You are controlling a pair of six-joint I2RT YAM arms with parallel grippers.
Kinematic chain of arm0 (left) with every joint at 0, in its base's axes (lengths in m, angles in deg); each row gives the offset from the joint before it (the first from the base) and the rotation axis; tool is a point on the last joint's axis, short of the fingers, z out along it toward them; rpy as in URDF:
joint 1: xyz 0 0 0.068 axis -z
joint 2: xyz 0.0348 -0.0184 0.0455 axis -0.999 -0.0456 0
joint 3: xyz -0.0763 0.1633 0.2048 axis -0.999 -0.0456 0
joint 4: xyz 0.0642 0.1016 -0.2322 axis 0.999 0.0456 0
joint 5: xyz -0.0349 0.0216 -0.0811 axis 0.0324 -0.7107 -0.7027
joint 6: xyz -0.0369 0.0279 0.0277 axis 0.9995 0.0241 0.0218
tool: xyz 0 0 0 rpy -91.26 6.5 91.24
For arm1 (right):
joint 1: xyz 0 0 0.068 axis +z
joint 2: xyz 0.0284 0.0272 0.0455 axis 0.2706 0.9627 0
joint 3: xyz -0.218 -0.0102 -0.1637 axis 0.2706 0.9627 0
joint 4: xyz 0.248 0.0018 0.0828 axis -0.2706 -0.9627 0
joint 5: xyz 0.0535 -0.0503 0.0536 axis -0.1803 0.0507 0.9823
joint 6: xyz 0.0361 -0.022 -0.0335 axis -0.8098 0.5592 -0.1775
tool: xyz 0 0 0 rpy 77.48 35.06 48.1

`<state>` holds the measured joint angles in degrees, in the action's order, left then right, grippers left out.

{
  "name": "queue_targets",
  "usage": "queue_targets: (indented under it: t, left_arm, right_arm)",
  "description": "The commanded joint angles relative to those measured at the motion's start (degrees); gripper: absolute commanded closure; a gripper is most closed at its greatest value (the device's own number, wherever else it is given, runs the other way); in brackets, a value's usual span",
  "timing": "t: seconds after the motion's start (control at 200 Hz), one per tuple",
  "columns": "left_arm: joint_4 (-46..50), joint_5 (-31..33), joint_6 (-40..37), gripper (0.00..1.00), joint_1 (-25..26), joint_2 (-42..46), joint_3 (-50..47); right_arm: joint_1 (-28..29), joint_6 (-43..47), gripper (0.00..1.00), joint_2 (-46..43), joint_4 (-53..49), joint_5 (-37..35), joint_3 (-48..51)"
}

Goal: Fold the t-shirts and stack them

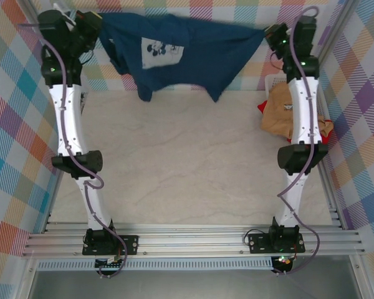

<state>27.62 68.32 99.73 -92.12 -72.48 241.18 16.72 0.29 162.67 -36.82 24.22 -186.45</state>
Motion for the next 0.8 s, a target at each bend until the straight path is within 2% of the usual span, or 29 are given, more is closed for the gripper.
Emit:
queue_targets:
  t: [0.0,0.05,0.105,0.165,0.24,0.275,0.33,0.355,0.41,0.445,0.46,0.49,0.55,0.615,0.695,0.795]
  left_arm:
    - [8.48,-1.30,-8.09,1.00,0.99,8.54,-7.23]
    - [11.28,1.13,-12.32,1.00,2.58,14.46,-19.97]
    - [10.75,5.39,-13.98,1.00,4.25,22.58,-38.53]
    - [7.04,8.36,-11.75,1.00,4.73,31.85,-61.20]
    - [4.42,11.89,-8.96,0.99,4.73,40.37,-83.19]
    - [4.14,13.32,-9.08,0.93,4.73,42.93,-90.96]
    - [3.83,14.45,-10.54,0.77,4.73,45.23,-100.30]
    - [4.69,15.00,-11.18,0.71,4.62,45.65,-102.93]
    - [7.25,16.86,-11.96,0.61,4.56,45.89,-106.81]
    - [8.99,17.51,-11.78,0.58,4.56,46.04,-107.76]
    - [9.49,17.54,-11.51,0.57,4.56,46.21,-107.95]
    - [10.17,17.10,-10.82,0.57,4.77,46.79,-108.33]
    - [9.68,15.58,-9.34,0.56,5.89,48.60,-108.67]
    - [9.14,14.54,-6.54,0.57,7.98,49.85,-108.51]
    - [6.42,10.49,-0.78,0.60,11.27,49.16,-109.05]
    - [0.60,6.55,7.01,0.62,19.27,44.87,-108.57]
  right_arm:
    - [0.60,0.12,1.00,-7.77,3.79,4.96,6.77]
    - [0.98,-0.30,1.00,-12.01,4.74,5.67,16.34]
    - [1.84,-0.82,1.00,-17.34,6.73,5.62,29.81]
    - [2.94,-1.71,1.00,-21.97,5.69,4.90,41.64]
    - [5.04,-1.82,1.00,-26.70,2.87,3.24,56.28]
    - [6.11,-2.31,1.00,-28.32,1.63,2.48,63.17]
    - [7.82,-3.44,1.00,-29.72,-0.79,1.87,71.92]
    - [8.49,-3.60,0.93,-29.67,-1.57,2.18,75.48]
    - [9.96,-3.97,0.64,-28.35,-6.19,2.41,79.59]
    - [10.96,-3.56,0.53,-27.83,-8.68,1.03,81.13]
    - [11.47,-3.26,0.45,-27.84,-9.68,0.28,81.54]
    - [12.29,-2.64,0.40,-27.96,-11.24,-2.03,81.97]
    - [13.20,-1.82,0.38,-28.99,-12.43,-4.99,82.36]
    - [13.35,-0.48,0.44,-29.69,-12.44,-6.04,81.53]
    - [13.79,1.91,0.46,-29.08,-12.76,-7.16,78.99]
    - [14.23,4.43,0.52,-26.74,-10.91,-5.14,76.86]
